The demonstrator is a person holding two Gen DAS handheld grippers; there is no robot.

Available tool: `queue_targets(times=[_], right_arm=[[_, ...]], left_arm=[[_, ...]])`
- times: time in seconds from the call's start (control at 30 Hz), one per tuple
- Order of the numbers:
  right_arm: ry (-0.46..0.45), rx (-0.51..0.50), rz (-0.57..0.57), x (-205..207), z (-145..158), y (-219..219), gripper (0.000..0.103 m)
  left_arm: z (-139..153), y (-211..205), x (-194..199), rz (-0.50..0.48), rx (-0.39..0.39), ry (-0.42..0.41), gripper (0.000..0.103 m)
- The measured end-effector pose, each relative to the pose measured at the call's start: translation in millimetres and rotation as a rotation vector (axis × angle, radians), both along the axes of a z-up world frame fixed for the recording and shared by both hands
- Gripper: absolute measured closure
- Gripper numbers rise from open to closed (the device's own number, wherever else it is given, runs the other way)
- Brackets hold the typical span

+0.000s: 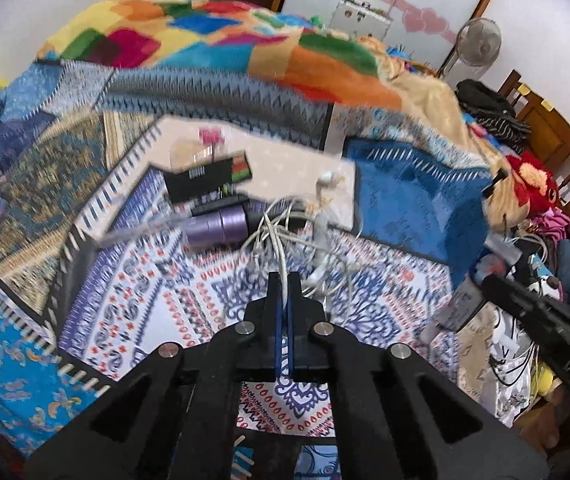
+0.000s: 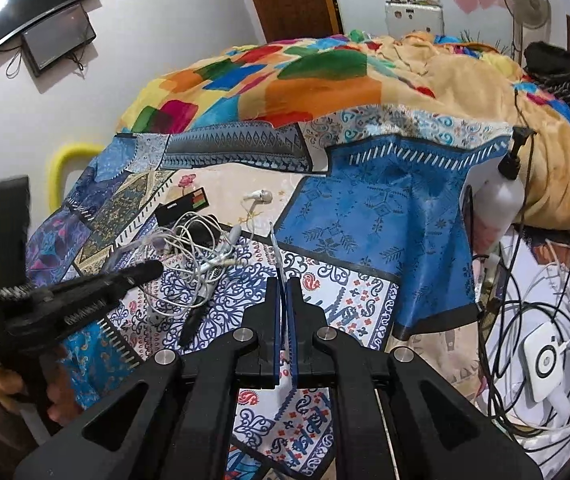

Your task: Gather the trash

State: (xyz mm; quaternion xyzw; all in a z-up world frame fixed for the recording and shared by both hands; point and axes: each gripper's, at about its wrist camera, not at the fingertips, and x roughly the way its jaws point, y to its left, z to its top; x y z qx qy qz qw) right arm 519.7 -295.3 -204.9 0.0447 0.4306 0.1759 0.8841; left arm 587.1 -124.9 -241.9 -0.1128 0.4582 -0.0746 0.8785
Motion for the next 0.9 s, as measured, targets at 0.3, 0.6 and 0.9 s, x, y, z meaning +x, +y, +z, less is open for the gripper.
queue_targets(times=[0.3, 0.6, 0.9], right_arm=[[-0.051, 0.021, 0.009, -22.3, 38.9, 1.2, 0.1], [-0.09, 0.012, 0.042, -49.2, 62.6, 9.4, 0.1], [-0.025, 0.009, 0.064, -46.4, 38.8, 11.2, 0.1]], left_arm=[[79.1, 9.7, -38.7, -0.007, 0.071, -0.15, 0.103], [66.1, 34.6, -61.4, -0.039, 0.095, -0.017, 0.103], [-10.3, 28.3, -28.7, -0.044, 0.133, 0.146, 0.101]])
